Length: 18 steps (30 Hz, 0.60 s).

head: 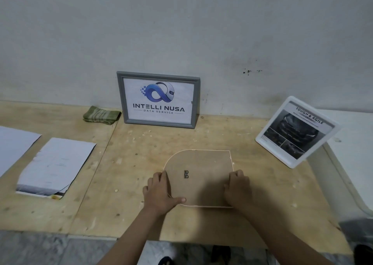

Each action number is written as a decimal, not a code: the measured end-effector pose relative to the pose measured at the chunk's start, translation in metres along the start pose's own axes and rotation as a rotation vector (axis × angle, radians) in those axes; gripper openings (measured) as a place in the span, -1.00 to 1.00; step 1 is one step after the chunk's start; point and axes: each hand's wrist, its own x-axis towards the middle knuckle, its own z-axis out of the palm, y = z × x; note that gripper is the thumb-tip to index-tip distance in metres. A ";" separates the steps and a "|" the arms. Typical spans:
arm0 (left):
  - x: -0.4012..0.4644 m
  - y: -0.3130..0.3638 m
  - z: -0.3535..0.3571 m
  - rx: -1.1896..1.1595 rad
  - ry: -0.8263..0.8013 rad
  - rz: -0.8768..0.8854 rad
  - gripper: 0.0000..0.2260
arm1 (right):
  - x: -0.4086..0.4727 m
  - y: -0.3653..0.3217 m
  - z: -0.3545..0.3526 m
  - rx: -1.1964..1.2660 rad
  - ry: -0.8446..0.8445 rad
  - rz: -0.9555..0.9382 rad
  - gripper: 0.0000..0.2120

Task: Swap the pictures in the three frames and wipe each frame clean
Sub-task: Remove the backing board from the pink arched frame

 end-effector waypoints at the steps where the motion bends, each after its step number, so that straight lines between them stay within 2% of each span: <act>1: 0.001 0.002 -0.001 0.007 -0.005 -0.010 0.06 | 0.000 0.002 0.001 -0.026 -0.009 -0.027 -0.74; 9: 0.007 0.028 -0.006 -0.093 0.077 -0.203 -0.24 | 0.004 0.016 0.004 0.057 -0.006 -0.135 -0.75; 11: 0.011 0.034 -0.007 -0.114 0.066 -0.259 -0.21 | 0.006 0.023 0.002 0.100 -0.042 -0.171 -0.73; 14: 0.017 0.036 -0.010 -0.181 0.018 -0.298 -0.15 | 0.016 0.039 -0.007 0.152 -0.190 -0.267 -0.68; 18: 0.021 0.032 -0.012 -0.239 -0.022 -0.297 -0.15 | 0.025 0.046 -0.018 0.015 -0.281 -0.305 -0.56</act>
